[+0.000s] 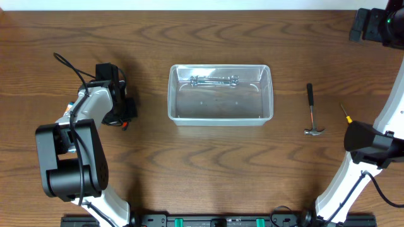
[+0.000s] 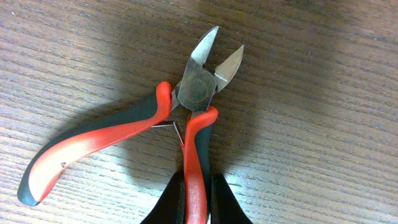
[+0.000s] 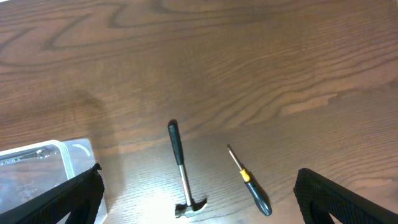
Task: Pack container
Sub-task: 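Carry the pliers into the container with the left gripper and release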
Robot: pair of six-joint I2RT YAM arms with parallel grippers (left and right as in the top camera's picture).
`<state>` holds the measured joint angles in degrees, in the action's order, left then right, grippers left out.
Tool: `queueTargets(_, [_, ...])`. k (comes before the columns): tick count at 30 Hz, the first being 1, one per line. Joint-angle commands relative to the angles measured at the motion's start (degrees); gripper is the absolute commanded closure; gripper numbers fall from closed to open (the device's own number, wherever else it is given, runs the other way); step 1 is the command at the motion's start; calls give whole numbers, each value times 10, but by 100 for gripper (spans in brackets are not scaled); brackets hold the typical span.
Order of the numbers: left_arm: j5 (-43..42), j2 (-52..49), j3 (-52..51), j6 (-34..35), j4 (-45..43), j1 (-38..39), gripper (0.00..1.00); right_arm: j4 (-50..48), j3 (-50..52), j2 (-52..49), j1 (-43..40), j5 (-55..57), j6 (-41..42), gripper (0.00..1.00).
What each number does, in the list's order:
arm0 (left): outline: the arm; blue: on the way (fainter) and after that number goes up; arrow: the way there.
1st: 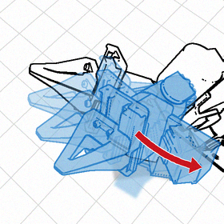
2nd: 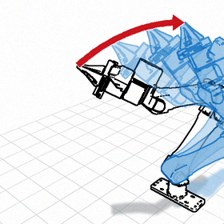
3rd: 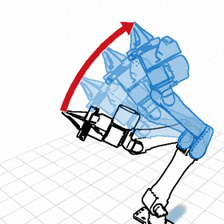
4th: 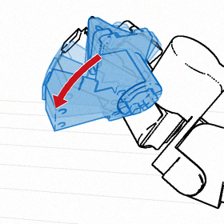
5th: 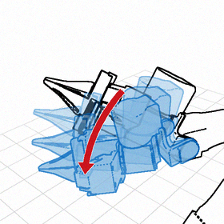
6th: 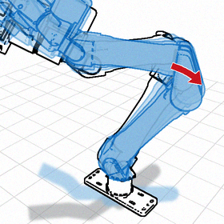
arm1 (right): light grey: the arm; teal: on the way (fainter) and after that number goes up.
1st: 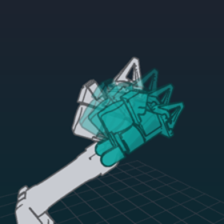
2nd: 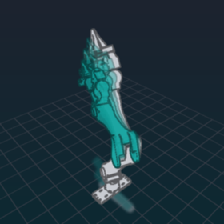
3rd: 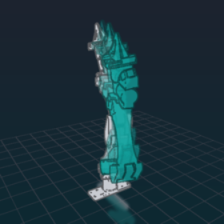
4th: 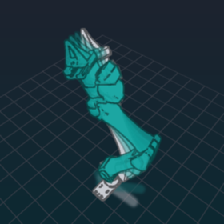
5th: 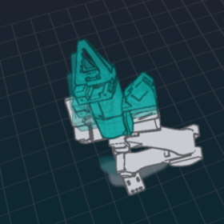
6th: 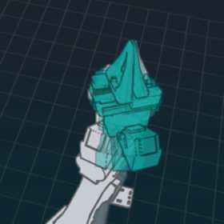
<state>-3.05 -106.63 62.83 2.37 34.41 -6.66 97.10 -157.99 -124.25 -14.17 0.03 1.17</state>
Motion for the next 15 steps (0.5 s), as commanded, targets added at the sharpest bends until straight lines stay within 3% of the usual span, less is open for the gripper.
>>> queueTargets(1, [-2, -17, 0, 3, 13, -2, 94, 2, -7, 3, 3, 3, 12, 1])
queueTargets(9, [-1, 33, 34, -17, 55, 15, 94, 2, -7, 3, 3, -2, 12, 1])
queueTargets(15, [-2, 136, 148, -140, 162, 94, 94, 2, -7, 3, 3, -9, 12, 1])
